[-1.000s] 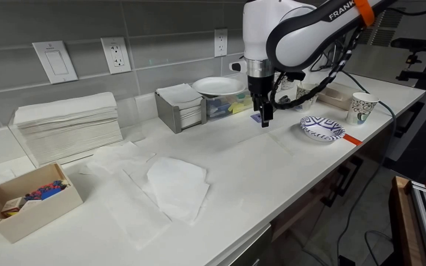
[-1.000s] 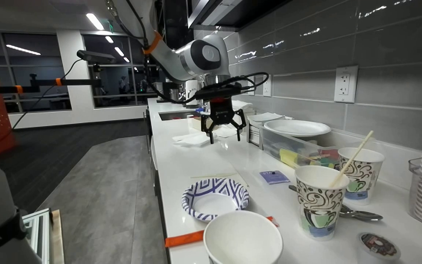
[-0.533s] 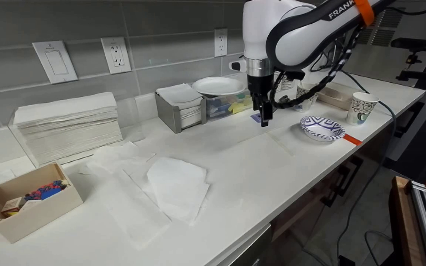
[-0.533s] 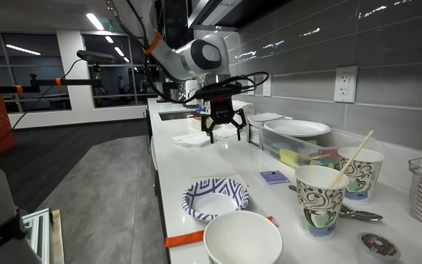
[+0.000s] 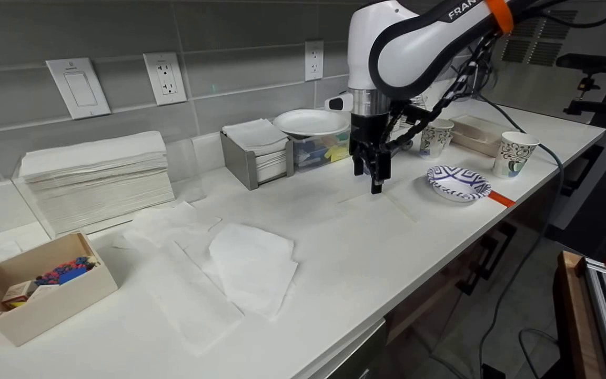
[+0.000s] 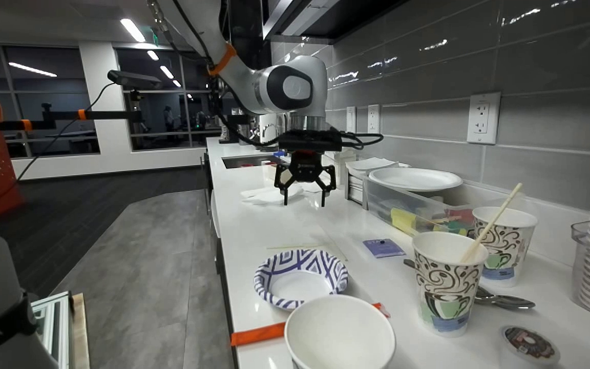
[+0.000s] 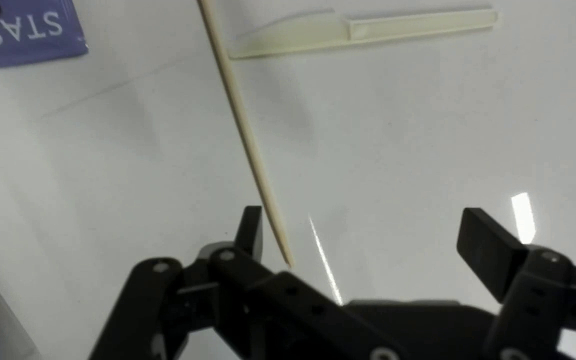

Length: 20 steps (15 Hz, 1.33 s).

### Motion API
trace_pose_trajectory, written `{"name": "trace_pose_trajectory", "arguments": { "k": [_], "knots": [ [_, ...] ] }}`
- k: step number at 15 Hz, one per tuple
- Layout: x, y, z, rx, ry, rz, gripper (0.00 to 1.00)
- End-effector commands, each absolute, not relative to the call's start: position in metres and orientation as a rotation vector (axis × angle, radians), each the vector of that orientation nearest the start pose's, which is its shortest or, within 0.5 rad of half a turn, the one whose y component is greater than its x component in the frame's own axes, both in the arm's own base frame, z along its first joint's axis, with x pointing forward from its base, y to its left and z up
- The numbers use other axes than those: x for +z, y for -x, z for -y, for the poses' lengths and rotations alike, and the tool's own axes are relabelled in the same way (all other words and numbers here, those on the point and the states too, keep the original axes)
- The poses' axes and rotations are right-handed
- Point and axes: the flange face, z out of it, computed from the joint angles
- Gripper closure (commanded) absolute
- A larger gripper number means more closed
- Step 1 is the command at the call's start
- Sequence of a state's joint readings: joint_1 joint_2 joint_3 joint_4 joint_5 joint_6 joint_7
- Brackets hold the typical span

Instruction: Move the chopstick from the counter to the cup

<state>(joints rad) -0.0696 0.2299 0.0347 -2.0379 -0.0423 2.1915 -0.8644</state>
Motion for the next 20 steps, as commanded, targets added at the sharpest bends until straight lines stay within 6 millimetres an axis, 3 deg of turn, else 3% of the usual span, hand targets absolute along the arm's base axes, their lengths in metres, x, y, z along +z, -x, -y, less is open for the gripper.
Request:
{"name": "trace_pose_trajectory", "arguments": {
  "k": [1,9,16,18,20],
  "knots": [
    [0.310,-0.585,0.029,0.038,2.720,1.421,0.00],
    [0.294,-0.603,0.021,-0.008,2.699,1.590,0.00],
    [0.284,-0.609,0.040,0.067,2.678,1.665,0.00],
    [0.283,-0.613,0.045,0.073,2.690,1.687,0.04],
    [0.280,-0.614,0.046,0.090,2.675,1.708,0.29]
  ]
}}
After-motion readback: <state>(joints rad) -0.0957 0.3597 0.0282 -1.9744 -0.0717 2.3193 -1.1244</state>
